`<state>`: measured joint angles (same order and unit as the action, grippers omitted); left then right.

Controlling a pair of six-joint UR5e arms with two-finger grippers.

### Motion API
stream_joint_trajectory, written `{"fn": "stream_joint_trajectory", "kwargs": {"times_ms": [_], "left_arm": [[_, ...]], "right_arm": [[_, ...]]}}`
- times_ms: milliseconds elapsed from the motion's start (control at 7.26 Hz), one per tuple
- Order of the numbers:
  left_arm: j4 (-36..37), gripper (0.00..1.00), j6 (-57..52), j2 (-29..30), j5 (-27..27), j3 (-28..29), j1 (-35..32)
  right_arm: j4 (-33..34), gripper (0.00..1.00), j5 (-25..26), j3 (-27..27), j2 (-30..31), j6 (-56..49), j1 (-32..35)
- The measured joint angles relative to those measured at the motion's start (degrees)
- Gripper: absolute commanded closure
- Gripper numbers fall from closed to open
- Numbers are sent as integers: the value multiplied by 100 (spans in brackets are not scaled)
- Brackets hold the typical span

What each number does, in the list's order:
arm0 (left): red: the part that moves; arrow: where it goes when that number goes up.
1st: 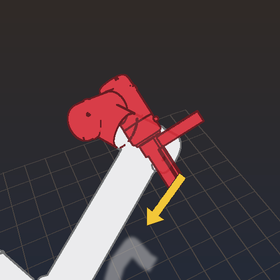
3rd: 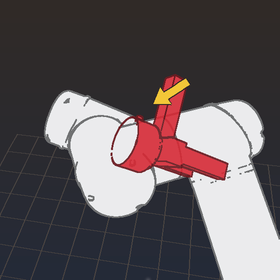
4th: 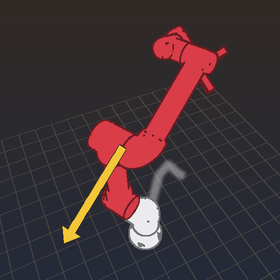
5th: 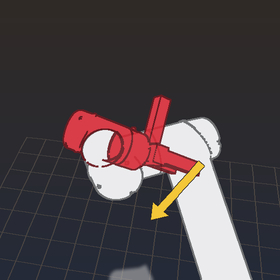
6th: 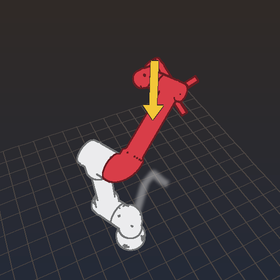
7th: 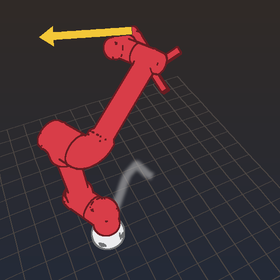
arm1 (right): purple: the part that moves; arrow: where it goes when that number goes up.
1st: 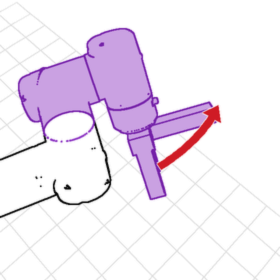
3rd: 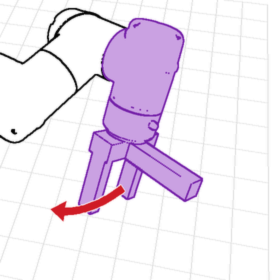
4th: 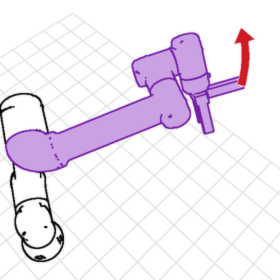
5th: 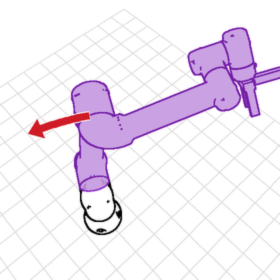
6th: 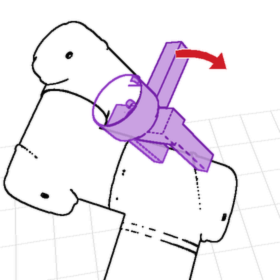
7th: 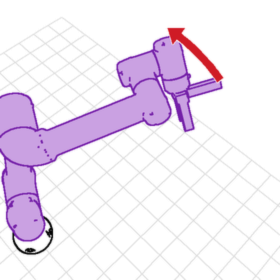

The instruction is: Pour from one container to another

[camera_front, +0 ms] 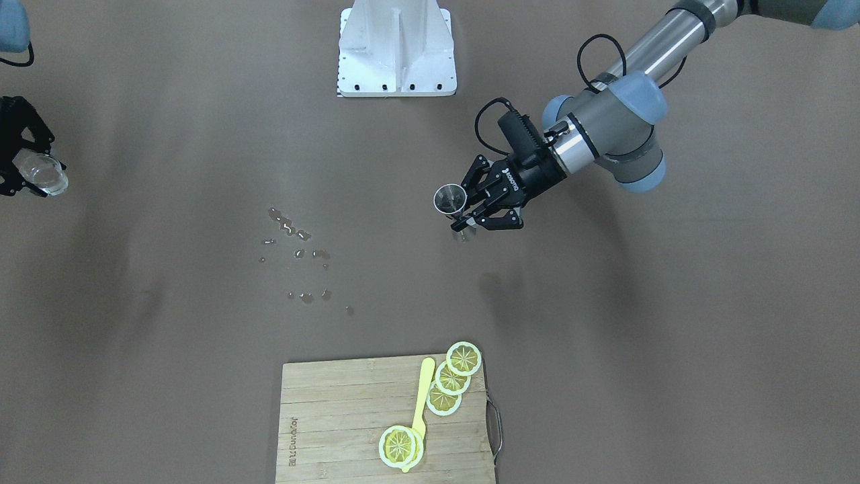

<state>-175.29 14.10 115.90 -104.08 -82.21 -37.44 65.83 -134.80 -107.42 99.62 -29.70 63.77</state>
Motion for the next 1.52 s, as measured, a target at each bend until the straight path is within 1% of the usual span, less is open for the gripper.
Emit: {"fn": "stream_joint_trajectory", "kwargs": {"times_ms": [413,551,689,827,965,1103,1378,1516], "left_arm": [[-276,100,544,-1361,1595,-1078,459],[-309,100,680,-1819,2192,-1389,713],[-328,100,796,-2157,2788,-1607,939],[-335,100,926,-2359,3396,-1713,1103],[-321,100,1097,-2499,4119,-1749,1260],[-285,100,1354,-2608,4775,-1744,1413],[-118,100,2066,-2712,5716,-1643,1663],[101,100,2538,-2716,6173,-1562,1760]], "right_arm": [[-1903,100,-122,1125,17,613,160],[-2575,100,-92,1480,-11,874,164],[-3200,100,-58,1863,-78,1115,164],[-3729,100,-17,2239,-166,1281,160],[-4163,100,65,2557,-222,1355,157],[-4463,100,137,2776,-254,1388,155],[-4819,100,175,3029,-291,1518,150],[-5043,100,177,3158,-298,1669,140]]}}
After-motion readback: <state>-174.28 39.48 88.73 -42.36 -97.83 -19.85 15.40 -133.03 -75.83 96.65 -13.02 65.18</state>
